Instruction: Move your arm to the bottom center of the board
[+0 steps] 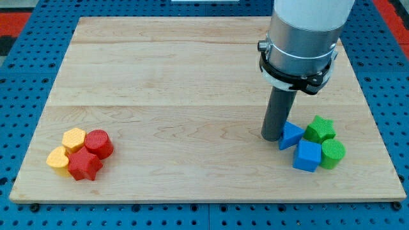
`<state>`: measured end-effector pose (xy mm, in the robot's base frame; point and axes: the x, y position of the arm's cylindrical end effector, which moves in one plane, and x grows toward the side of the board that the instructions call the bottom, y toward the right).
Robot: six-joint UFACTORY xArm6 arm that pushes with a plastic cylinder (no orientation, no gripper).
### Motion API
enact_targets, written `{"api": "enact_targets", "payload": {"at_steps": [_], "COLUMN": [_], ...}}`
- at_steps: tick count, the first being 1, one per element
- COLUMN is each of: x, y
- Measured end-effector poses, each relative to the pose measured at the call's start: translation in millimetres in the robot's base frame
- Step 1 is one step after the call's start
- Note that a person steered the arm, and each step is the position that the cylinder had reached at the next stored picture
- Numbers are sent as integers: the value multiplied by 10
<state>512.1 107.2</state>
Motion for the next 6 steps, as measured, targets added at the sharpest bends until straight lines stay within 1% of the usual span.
{"api": "enact_targets", "payload": {"at_steps": [3,4,5,6], "x": [0,-3,159,697], "y": [300,147,-407,-720]}}
